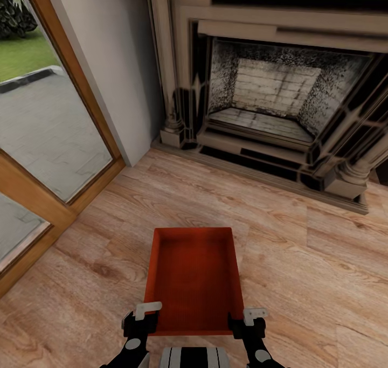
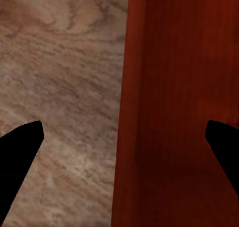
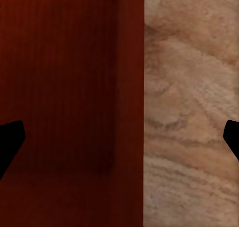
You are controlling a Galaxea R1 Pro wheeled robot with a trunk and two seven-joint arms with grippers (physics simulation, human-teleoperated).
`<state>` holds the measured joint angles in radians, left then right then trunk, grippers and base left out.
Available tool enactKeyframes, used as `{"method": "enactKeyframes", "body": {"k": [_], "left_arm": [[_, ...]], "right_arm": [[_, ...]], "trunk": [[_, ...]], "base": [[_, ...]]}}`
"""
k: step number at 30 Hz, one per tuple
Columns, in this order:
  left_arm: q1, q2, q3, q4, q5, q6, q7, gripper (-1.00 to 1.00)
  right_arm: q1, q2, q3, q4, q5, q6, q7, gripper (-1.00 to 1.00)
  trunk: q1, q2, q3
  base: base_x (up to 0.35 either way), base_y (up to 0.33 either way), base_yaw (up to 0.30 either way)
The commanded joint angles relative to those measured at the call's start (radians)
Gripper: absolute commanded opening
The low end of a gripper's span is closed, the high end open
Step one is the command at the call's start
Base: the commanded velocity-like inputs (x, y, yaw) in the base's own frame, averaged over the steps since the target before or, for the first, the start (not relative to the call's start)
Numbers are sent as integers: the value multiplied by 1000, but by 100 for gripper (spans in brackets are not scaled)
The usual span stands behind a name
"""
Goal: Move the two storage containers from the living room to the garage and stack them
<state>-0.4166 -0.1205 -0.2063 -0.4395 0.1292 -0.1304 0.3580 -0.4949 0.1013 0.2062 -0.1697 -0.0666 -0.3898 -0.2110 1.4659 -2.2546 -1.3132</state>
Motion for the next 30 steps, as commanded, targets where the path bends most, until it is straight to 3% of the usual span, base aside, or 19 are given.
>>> {"method": "enactKeyframes", "body": {"k": [1,30], "left_arm": [[-1,1,-8,1,11,-5,6,-100],[-1,-1,-8,1,14,-3,12,-100]], "right_arm": [[-1,0,9,1,-7,-3,-5,-100],[-1,6,9,1,-7,-15,-5,-100]], "trunk": [[0,0,-1],[0,0,-1]], "base": [[0,0,0],[0,0,0]]}}
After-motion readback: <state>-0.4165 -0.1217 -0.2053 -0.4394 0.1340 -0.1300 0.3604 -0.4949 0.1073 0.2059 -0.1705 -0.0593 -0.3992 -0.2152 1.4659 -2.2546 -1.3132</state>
